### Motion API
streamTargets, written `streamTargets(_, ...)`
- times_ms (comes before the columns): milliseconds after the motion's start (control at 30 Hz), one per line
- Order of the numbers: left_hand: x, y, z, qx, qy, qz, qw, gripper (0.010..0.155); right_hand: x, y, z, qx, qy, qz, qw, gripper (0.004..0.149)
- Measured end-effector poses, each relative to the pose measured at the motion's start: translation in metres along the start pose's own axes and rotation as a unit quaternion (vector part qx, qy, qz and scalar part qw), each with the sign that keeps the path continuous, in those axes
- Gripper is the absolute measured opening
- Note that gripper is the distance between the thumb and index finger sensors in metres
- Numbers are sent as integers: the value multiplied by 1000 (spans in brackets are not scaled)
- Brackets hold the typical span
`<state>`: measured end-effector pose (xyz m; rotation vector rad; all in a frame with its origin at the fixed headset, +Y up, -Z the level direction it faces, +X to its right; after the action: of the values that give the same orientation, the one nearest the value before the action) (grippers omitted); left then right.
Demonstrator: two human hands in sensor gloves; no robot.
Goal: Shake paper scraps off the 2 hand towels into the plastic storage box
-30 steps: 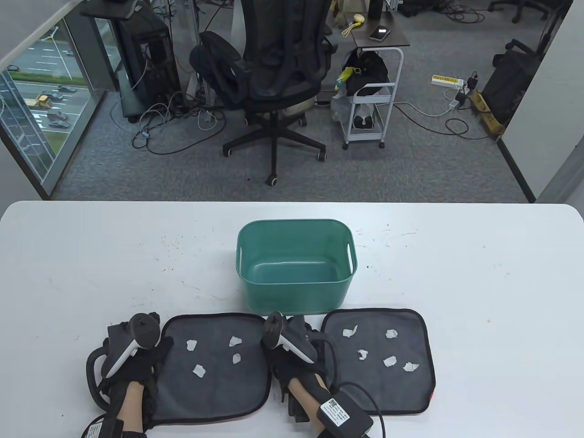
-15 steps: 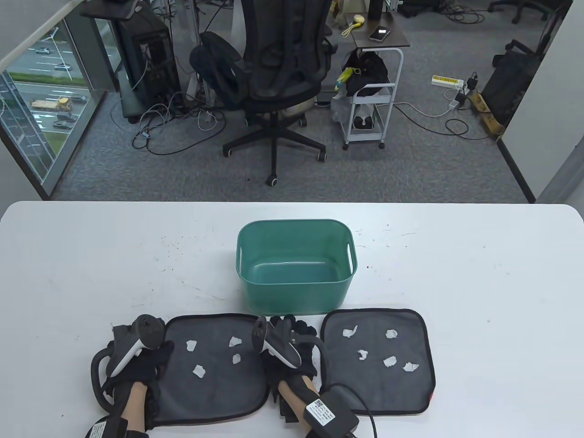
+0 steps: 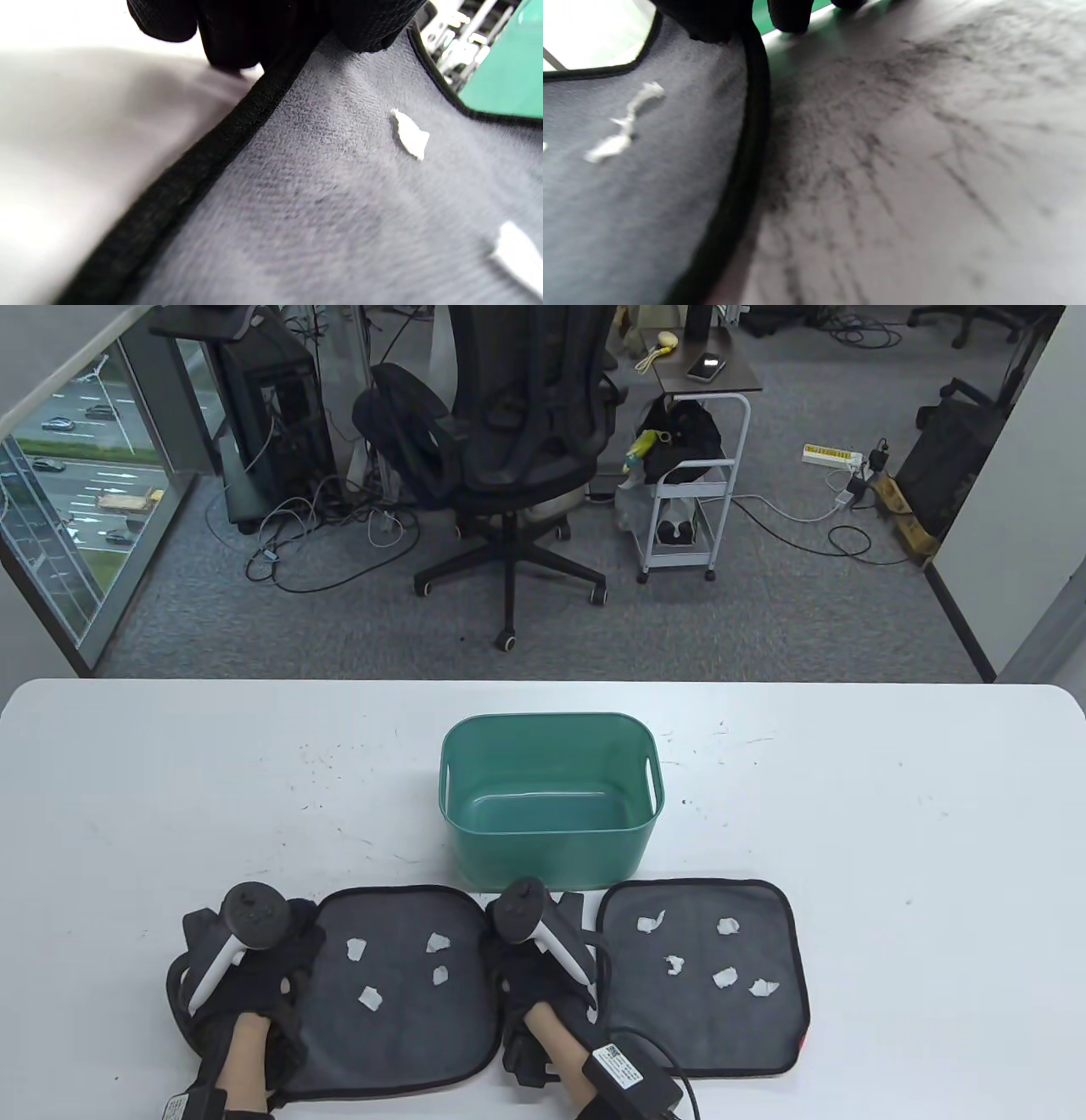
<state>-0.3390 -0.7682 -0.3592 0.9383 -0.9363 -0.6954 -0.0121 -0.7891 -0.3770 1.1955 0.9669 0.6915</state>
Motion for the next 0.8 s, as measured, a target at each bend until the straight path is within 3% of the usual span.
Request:
streamTargets(100,-5,3,-2,18,30,8,999,44,9,4,0,23,-29,-8,999,41)
streamTargets(267,-13,13,-18,35,12,17,999,45,21,8,0,39,-106,-53,992,41)
streamTargets(533,-24,41,-47,35,-25,-19,999,45,42,16,2,63,-130,-79,986,41)
streamTargets(800,-38,63,-80,78,12,-2,997,45,77,33,4,92,-146,-101,980,41)
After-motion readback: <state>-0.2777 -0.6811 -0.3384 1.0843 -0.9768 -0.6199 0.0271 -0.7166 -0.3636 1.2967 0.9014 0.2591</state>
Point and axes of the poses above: the tracker on the back of each hand, its own z axis roughly to the little-finger side, its own y axis roughly from the fingertips to the wrist, x = y × z, the point moved 3 cm from there along -y, roughly from the wrist to the fingertips, and after that the axes turned 9 degrees about z, right-handed, at the moved point
